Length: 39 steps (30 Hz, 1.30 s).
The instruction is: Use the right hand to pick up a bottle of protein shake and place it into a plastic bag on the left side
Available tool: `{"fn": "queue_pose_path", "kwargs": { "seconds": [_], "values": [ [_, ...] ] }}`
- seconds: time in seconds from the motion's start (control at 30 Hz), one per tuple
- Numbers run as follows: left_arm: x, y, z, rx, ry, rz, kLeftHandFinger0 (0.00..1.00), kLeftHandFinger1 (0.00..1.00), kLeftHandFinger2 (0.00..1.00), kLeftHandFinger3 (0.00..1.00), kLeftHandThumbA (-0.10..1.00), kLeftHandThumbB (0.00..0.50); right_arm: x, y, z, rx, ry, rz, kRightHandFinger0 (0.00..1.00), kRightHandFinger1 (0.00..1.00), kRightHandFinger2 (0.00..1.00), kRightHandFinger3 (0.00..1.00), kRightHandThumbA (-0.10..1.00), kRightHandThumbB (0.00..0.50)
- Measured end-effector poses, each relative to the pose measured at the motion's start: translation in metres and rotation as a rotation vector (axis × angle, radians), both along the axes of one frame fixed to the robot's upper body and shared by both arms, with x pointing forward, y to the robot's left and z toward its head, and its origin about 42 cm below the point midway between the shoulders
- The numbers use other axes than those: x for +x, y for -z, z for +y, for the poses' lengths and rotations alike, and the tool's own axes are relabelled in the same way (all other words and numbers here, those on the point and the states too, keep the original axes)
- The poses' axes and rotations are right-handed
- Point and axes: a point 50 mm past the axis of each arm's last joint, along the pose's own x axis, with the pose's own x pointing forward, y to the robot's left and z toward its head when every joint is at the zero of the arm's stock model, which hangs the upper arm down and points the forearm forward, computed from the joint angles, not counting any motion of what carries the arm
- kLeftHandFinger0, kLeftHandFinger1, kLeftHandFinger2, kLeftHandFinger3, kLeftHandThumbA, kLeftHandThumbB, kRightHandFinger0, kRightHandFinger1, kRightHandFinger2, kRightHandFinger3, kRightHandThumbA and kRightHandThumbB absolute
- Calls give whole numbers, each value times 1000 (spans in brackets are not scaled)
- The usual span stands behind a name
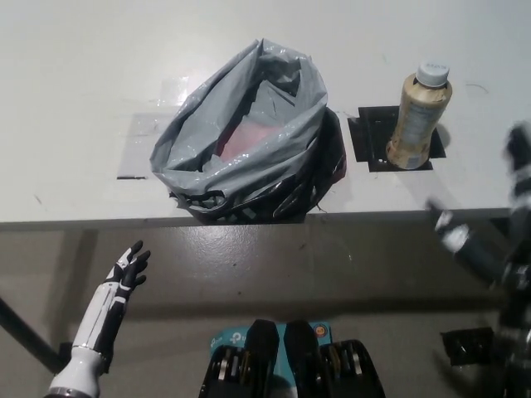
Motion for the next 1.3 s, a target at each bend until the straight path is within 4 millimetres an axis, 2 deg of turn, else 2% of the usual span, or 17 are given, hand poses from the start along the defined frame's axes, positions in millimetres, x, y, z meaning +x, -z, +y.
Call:
{"fn": "queue_pose_path", "kwargs": {
  "seconds": [0.1,0.13,0.27,0.43,0.5,0.67,0.73,0.8,0.9,1.07,1.17,1.3],
  "values": [
    [-2,0,-1,0,6,-3,1000,1000,1000,1000,1000,95,15,-18,0,0,49,-36,1000,1000,1000,1000,902,243],
    [-3,0,-1,0,7,-2,1000,1000,1000,1000,1000,84,20,-20,0,-5,60,-37,1000,1000,1000,1000,948,242],
    [-5,2,-1,2,11,0,1000,1000,1000,1000,1000,88,35,-19,1,-36,95,8,1000,1000,1000,1000,949,231],
    [-6,2,-2,2,16,-2,1000,1000,1000,1000,1000,97,62,-12,0,-54,129,86,1000,1000,1000,1000,946,246],
    [-6,2,-2,1,18,-3,1000,1000,1000,1000,1000,89,75,-14,-2,-57,135,104,1000,1000,1000,1000,970,261],
    [-6,2,-2,-1,28,-5,1000,1000,1000,1000,1000,92,102,-23,-4,-68,143,138,1000,1000,1000,1000,978,257],
    [-6,1,-2,-1,30,-6,1000,1000,1000,1000,1000,93,113,-22,-5,-72,146,163,1000,1000,1000,1000,984,275],
    [-6,1,-2,-1,31,-7,1000,1000,1000,1000,1000,96,120,-21,-5,-77,149,184,1000,1000,1000,1000,968,260],
    [-6,1,-2,-2,31,-8,1000,1000,1000,1000,1000,97,127,-17,-6,-77,155,211,1000,1000,1000,1000,960,268],
    [-6,1,-2,-4,32,-8,1000,1000,1000,1000,1000,102,138,-13,-3,-80,152,244,1000,1000,1000,1000,995,307],
    [-6,1,-3,-5,35,-7,1000,1000,1000,1000,1000,105,144,-13,1,-93,141,255,1000,1000,1000,1000,994,311],
    [-6,1,-3,-5,37,-7,1000,1000,1000,1000,1000,102,146,-11,8,-112,122,266,1000,1000,1000,1000,975,344]
  ]
}}
